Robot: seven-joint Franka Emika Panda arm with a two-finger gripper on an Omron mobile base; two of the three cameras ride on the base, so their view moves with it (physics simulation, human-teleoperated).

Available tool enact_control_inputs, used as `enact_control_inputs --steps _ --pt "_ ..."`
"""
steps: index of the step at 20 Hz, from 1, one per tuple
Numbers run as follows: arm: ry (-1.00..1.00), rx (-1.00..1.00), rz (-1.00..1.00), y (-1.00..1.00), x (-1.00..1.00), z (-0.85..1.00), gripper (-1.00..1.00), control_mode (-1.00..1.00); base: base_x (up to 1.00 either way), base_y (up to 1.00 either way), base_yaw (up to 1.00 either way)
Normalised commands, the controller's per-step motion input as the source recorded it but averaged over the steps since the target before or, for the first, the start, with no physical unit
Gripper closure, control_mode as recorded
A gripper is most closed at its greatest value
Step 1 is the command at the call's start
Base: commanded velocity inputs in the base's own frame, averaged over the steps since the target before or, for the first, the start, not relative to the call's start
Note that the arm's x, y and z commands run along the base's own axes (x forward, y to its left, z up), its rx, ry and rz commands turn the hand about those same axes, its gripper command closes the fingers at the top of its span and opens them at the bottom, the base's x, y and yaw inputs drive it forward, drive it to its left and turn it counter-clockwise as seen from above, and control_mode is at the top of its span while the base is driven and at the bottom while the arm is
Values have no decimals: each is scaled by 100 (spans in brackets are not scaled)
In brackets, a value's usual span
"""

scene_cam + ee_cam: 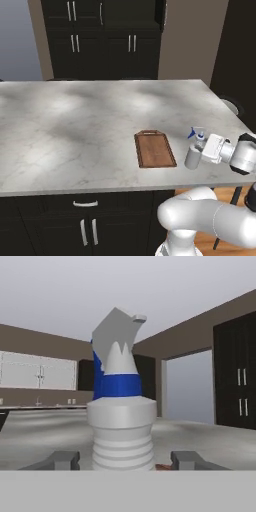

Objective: Grab the spray bottle from the cabinet, then place it next to the cutting board for sanitizing. Then grab the dish brush from the countertop next to the sink and place it next to the cutting board.

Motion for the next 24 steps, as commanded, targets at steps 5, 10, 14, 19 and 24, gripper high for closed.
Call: enact_control_inputs --steps 5,10,14,19,24 --pt "0 0 0 0 1 -33 100 -100 0 0 0" --pt "0 -1 0 0 1 -38 -100 -100 0 0 0" --pt "0 0 0 0 0 -7 -100 -100 0 0 0" --pt "0 0 0 0 0 0 -100 -100 0 0 0" --pt "-1 0 0 0 -7 0 -100 -100 0 0 0"
